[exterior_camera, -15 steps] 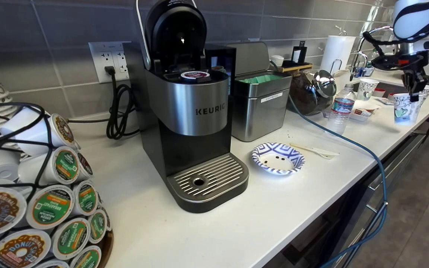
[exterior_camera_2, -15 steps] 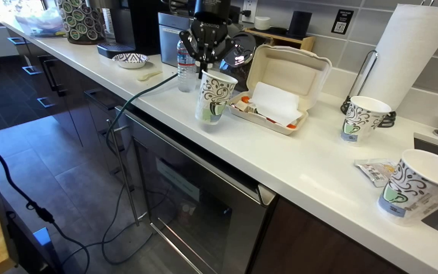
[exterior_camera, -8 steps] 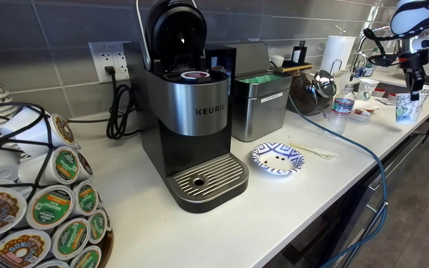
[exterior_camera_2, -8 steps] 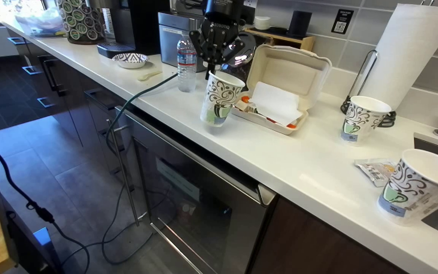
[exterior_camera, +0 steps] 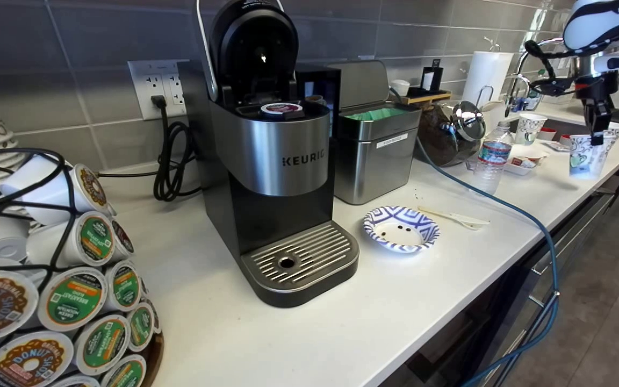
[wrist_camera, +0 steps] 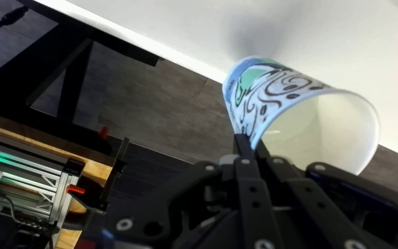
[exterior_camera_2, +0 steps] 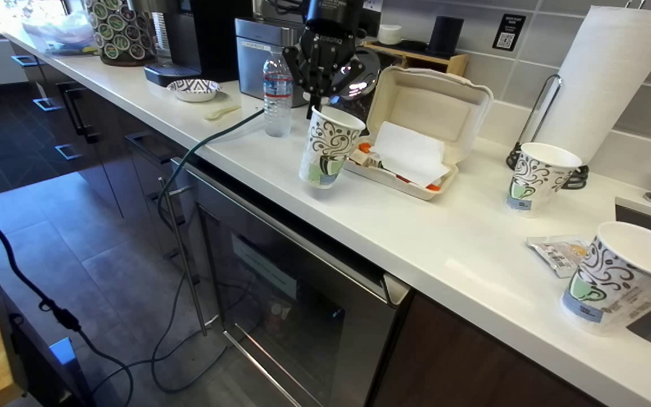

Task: Move the cup to the right

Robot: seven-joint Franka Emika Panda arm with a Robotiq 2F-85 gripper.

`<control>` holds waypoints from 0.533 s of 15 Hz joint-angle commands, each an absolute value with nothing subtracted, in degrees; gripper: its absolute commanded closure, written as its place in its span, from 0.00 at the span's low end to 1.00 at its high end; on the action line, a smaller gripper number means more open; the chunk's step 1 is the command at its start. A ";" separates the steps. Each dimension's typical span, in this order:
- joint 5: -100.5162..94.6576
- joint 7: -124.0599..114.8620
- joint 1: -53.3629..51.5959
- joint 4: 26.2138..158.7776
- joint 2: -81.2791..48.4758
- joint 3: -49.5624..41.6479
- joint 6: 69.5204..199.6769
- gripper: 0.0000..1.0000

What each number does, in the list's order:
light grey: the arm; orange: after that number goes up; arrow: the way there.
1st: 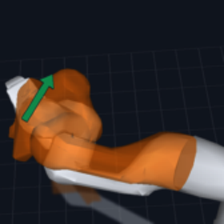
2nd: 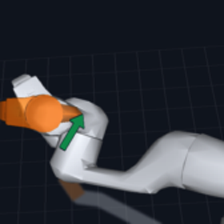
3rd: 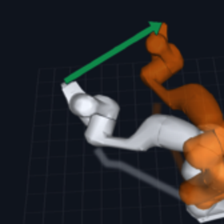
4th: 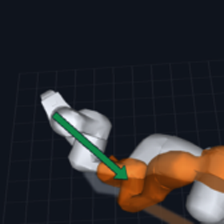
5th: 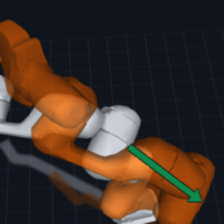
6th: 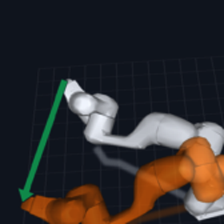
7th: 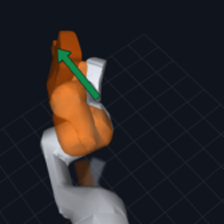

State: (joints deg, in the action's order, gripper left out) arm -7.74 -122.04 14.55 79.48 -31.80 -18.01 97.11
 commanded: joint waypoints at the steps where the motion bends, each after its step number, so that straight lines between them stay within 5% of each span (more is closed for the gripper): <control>1: -3.99 -121.58 16.61 79.51 -31.99 -17.40 101.26 0.99; 8: -4.46 -123.46 16.03 86.74 -31.15 -18.65 123.58 0.99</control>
